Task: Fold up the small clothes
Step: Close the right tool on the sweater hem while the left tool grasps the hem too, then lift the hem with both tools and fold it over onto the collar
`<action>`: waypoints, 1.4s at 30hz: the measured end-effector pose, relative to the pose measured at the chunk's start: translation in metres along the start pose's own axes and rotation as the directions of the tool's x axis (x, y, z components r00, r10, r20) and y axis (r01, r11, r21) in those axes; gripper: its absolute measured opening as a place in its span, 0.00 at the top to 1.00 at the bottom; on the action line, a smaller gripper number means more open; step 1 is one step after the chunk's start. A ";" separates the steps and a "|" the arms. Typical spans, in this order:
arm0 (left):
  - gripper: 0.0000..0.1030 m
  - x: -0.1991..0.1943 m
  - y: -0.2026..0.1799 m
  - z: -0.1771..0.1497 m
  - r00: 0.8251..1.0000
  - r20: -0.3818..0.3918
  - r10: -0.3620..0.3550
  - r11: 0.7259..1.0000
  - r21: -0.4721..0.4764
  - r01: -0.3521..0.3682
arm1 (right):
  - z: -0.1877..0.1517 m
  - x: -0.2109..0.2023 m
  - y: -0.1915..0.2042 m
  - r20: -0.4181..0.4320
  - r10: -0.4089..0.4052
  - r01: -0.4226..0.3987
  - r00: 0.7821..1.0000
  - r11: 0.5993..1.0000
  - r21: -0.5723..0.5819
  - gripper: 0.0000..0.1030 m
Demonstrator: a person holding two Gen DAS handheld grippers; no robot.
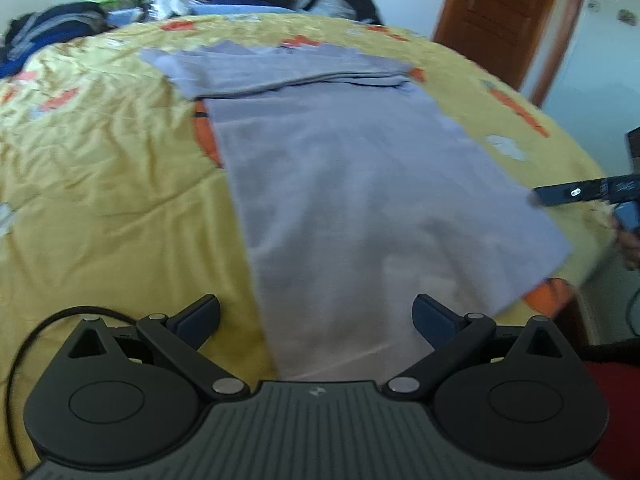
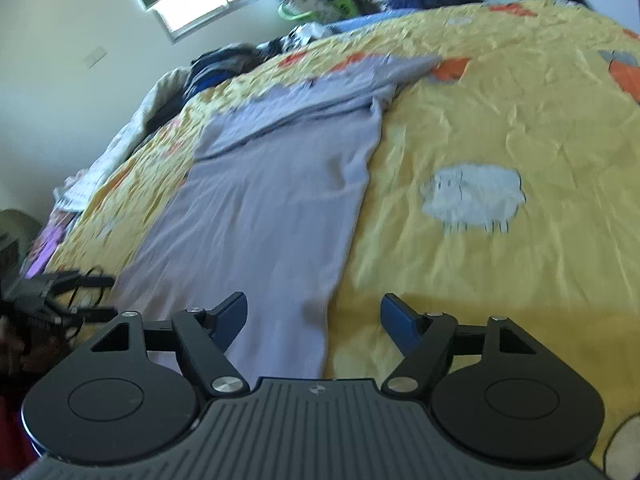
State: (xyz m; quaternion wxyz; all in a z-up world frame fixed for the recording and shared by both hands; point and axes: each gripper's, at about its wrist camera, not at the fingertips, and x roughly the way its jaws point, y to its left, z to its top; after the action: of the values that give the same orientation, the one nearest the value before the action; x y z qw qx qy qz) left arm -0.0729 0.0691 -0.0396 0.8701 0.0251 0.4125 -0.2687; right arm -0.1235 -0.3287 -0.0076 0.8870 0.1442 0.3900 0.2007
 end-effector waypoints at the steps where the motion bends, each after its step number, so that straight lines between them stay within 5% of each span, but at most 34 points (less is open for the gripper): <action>1: 0.00 0.000 0.000 0.001 1.000 -0.004 -0.024 1.000 -0.003 0.024 | -0.002 -0.003 -0.001 -0.005 0.014 -0.014 1.000 1.000 -0.002 0.26; 6: 0.00 -0.004 0.005 -0.002 0.991 -0.011 -0.137 0.990 -0.023 0.137 | -0.012 -0.011 -0.009 -0.048 0.166 -0.164 0.985 0.985 0.042 0.27; 12: 0.00 -0.003 0.028 -0.003 0.946 0.030 -0.323 0.933 -0.157 0.324 | -0.020 -0.003 -0.024 -0.020 0.365 -0.357 0.931 0.918 0.172 0.32; 15: 0.00 0.003 0.036 0.000 0.920 0.050 -0.389 0.896 -0.213 0.391 | -0.018 0.007 -0.019 -0.022 0.369 -0.360 0.929 0.916 0.175 0.39; 18: 0.00 0.007 0.035 0.003 0.917 0.060 -0.395 0.887 -0.235 0.397 | -0.014 0.016 -0.009 -0.043 0.370 -0.357 0.928 0.917 0.178 0.46; 22: 0.05 0.004 0.023 0.001 0.941 0.057 -0.332 0.919 -0.203 0.337 | -0.013 0.020 -0.001 -0.082 0.332 -0.316 0.940 0.935 0.163 0.63; 24: 0.29 0.000 0.014 0.002 0.967 0.040 -0.251 0.953 -0.164 0.254 | -0.016 0.019 0.004 -0.107 0.291 -0.278 0.951 0.952 0.127 0.81; 26: 0.50 -0.002 0.003 0.004 0.990 0.017 -0.141 0.984 -0.110 0.142 | -0.020 0.018 0.005 -0.115 0.277 -0.263 0.954 0.957 0.122 0.84; 29: 0.86 0.000 -0.007 0.007 0.999 -0.013 -0.035 0.997 -0.067 0.034 | -0.020 0.018 0.016 -0.114 0.227 -0.219 0.967 0.972 0.080 0.89; 34: 0.93 -0.002 -0.016 0.005 0.999 0.007 0.053 0.998 -0.043 -0.053 | -0.016 0.019 0.046 -0.115 0.128 -0.132 0.985 0.991 -0.033 0.94; 42: 0.95 -0.014 -0.025 0.013 0.994 0.057 0.095 0.995 -0.018 -0.094 | 0.001 0.006 0.057 -0.045 0.164 -0.166 0.985 0.985 -0.047 0.94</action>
State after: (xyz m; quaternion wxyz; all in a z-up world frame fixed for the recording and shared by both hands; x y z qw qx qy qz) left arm -0.0832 0.0502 -0.0165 0.8936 0.0305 0.3875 -0.2246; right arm -0.1336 -0.2759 0.0129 0.8626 0.1494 0.3895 0.2861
